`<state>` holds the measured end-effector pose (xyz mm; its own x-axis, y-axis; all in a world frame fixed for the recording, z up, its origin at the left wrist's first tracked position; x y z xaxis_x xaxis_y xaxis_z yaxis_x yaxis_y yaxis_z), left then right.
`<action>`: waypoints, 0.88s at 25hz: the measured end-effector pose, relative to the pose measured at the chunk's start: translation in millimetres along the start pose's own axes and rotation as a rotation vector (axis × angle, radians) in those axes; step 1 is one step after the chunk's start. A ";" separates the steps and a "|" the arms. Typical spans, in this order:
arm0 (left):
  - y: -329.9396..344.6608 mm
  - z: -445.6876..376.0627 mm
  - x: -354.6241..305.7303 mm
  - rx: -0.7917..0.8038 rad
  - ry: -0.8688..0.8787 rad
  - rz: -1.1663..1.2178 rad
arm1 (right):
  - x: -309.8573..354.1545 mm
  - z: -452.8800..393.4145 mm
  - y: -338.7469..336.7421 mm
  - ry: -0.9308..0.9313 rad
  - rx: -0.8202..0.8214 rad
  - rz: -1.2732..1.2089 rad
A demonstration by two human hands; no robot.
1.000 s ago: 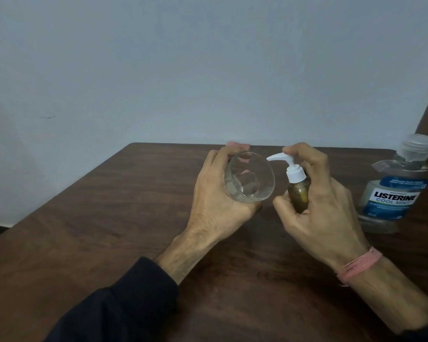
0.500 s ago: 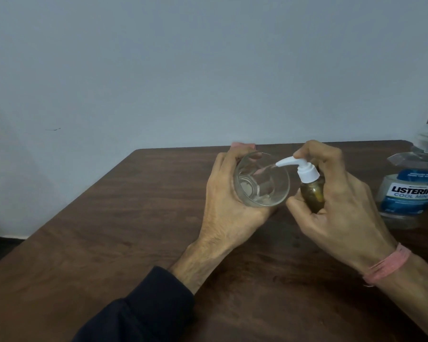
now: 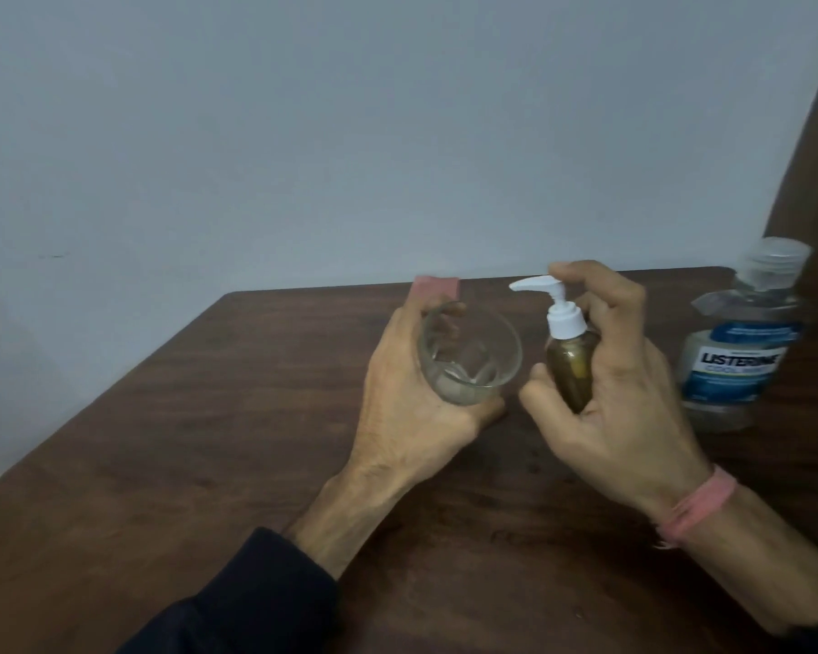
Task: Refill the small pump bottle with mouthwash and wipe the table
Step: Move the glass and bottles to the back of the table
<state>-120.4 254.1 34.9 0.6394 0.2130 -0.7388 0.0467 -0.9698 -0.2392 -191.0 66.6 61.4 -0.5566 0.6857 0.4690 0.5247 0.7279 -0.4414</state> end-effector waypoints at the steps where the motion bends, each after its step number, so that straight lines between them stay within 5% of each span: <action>1: 1.5 0.8 0.2 0.012 -0.002 -0.036 | -2.9 1.1 -0.4 0.002 -0.005 -0.019; 7: 1.4 5.1 -3.5 0.006 -0.031 -0.201 | -19.9 0.6 2.7 0.041 0.007 -0.096; 22: -4.5 1.7 12.7 -0.027 -0.160 -0.159 | -46.5 -0.9 1.6 0.236 -0.041 -0.123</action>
<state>-113.8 261.4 25.5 0.4923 0.3779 -0.7841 0.1591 -0.9247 -0.3458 -163.7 35.9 39.5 -0.4550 0.5695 0.6846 0.4904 0.8019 -0.3412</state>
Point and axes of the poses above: each hand's wrist, its own z-axis away from the middle knuckle, its own y-axis out of the palm, x = y × z, the point moved 6 cm from there along -z, towards the middle knuckle, and after that the axes turned 4 degrees about z, right-handed, at the moved point
